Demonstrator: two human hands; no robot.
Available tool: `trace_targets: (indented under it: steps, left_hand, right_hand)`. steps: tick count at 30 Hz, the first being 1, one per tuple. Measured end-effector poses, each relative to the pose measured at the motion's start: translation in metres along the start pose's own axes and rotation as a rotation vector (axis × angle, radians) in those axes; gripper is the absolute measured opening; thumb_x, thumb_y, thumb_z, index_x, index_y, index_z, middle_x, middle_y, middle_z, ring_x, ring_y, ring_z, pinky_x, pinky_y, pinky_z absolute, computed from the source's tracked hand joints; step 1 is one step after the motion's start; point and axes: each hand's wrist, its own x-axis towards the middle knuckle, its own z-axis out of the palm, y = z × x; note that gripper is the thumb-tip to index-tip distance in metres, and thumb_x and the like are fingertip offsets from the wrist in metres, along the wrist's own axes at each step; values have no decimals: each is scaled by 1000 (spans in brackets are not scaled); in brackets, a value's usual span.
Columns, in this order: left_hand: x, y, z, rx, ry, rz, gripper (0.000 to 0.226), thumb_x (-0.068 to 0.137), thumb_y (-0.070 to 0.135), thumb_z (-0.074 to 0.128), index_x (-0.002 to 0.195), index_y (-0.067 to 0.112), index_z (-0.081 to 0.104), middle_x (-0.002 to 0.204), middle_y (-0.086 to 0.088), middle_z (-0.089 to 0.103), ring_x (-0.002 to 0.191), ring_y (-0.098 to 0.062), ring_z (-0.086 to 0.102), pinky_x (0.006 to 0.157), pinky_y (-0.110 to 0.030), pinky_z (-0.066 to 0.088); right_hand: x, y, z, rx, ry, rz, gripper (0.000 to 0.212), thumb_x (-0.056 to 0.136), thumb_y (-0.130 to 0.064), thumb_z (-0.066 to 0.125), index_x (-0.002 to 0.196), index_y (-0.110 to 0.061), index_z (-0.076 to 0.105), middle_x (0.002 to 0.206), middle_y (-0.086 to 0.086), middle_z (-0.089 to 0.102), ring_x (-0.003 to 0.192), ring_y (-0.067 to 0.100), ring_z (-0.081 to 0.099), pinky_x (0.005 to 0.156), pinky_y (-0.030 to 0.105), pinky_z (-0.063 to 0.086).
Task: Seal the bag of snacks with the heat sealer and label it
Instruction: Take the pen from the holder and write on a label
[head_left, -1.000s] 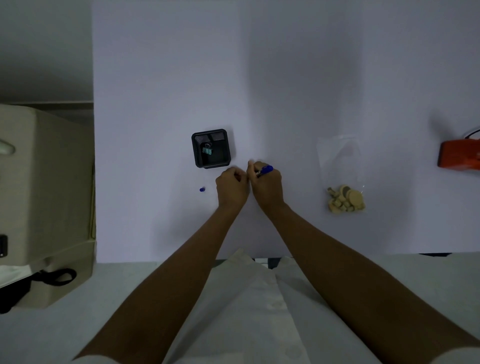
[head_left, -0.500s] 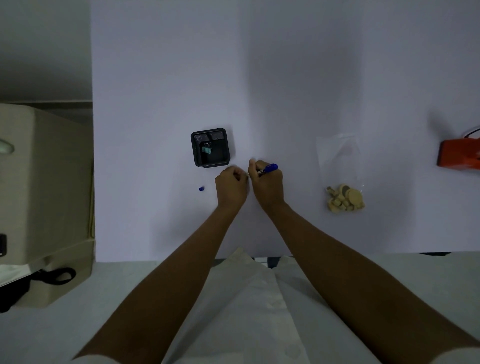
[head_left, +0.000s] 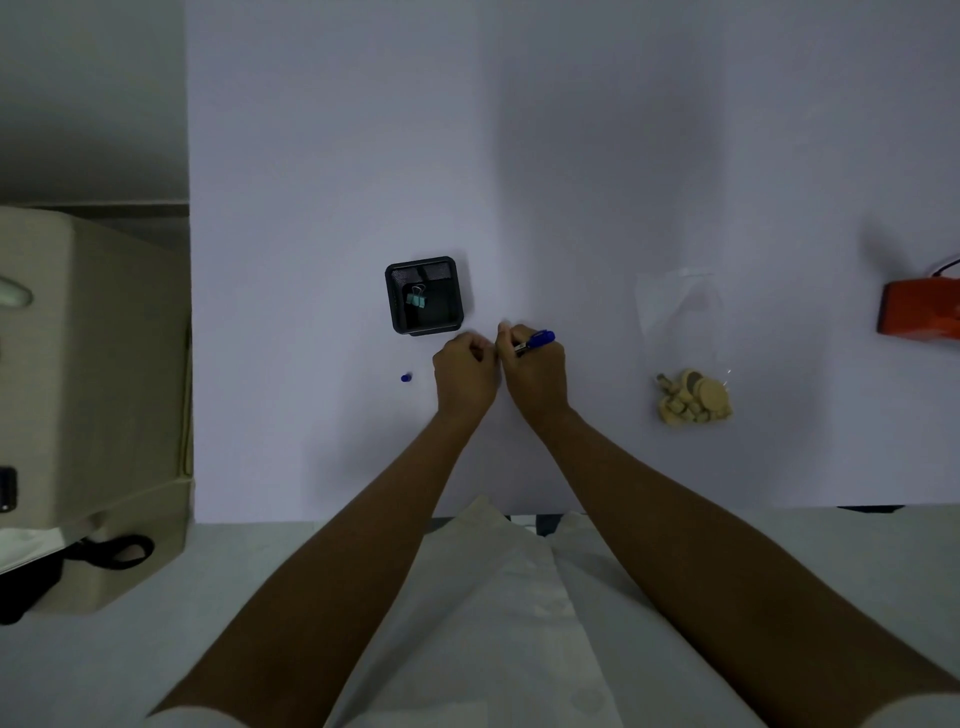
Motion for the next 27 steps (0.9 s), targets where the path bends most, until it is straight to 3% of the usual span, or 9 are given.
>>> trace_targets:
  steps: [9, 20, 24, 27]
  left_hand:
    - [0, -3, 1, 18, -1, 32, 11, 88, 1, 61, 81, -1, 69, 81, -13, 69, 68, -11, 57, 61, 2, 39]
    - [1, -3, 2, -7, -5, 31, 9, 88, 0, 61, 83, -1, 68, 80, -12, 68, 69, -12, 58, 60, -1, 41]
    - [-2, -5, 1, -34, 9, 57, 7, 89, 3, 62, 86, 1, 67, 80, -10, 67, 71, -15, 60, 66, -12, 44]
    - [-5, -7, 0, -56, 29, 70, 4, 90, 7, 65, 89, 4, 66, 79, -9, 67, 71, -17, 61, 67, -12, 46]
  right_hand:
    - [0, 5, -6, 13, 20, 9, 49, 98, -13, 54, 55, -27, 35, 51, -9, 39, 48, 7, 37, 53, 20, 33]
    - [-1, 2, -13, 59, 71, 31, 49, 98, -15, 54, 54, -24, 34, 49, -5, 38, 46, 13, 36, 49, 31, 32]
    - [-3, 3, -22, 188, 102, 122, 49, 99, -25, 54, 61, 5, 47, 53, 22, 47, 46, 30, 43, 45, 41, 36]
    - [-6, 3, -29, 178, 119, 112, 47, 99, -26, 53, 68, 9, 55, 61, 28, 55, 54, 39, 52, 49, 43, 42]
